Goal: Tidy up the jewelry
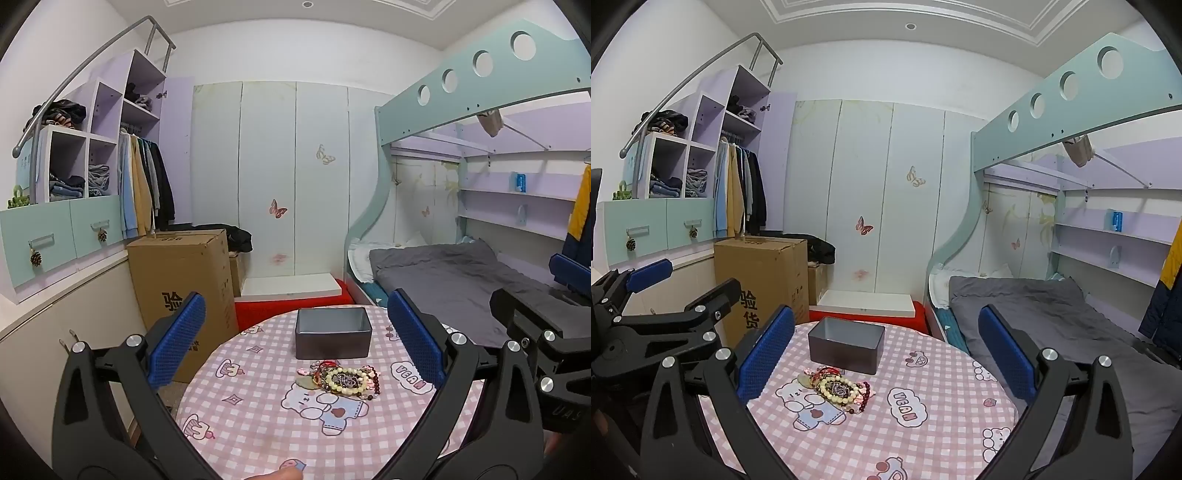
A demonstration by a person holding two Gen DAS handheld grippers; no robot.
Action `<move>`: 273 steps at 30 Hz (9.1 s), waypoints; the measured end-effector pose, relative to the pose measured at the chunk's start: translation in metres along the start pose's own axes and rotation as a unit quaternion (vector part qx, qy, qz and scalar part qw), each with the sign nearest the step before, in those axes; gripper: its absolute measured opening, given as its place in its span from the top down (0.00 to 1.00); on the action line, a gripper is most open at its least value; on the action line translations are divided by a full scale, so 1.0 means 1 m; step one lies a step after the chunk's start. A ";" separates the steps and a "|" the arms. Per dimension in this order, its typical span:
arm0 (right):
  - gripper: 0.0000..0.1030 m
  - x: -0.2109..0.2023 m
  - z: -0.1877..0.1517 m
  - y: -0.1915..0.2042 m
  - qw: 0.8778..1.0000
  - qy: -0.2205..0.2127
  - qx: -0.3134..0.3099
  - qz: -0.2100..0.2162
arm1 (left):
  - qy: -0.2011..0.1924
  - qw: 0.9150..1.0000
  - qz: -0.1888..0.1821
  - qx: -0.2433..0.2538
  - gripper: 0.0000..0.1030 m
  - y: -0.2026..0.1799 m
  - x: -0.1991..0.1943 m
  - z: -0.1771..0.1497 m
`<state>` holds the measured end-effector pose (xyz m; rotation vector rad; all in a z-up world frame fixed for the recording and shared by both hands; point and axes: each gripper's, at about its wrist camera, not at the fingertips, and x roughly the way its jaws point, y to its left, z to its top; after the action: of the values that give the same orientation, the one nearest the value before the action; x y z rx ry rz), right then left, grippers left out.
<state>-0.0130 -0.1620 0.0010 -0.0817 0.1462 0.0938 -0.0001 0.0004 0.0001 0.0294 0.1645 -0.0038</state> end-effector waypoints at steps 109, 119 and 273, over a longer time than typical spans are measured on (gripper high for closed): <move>0.07 0.188 -0.106 -0.031 0.963 0.264 0.023 0.038 | 0.350 0.934 -0.067 -0.017 0.06 0.007 0.213 -0.121; 0.07 0.198 -0.119 -0.050 0.960 0.272 0.038 0.049 | 0.385 0.920 -0.072 -0.031 0.33 -0.026 0.236 -0.131; 0.63 0.226 -0.131 -0.021 0.932 0.320 0.058 0.160 | 0.325 0.931 -0.161 -0.040 0.96 0.010 0.238 -0.103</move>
<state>0.1936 -0.1748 -0.1599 0.0349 0.8187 0.3846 0.2178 0.0132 -0.1404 -0.0806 0.8337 -0.3181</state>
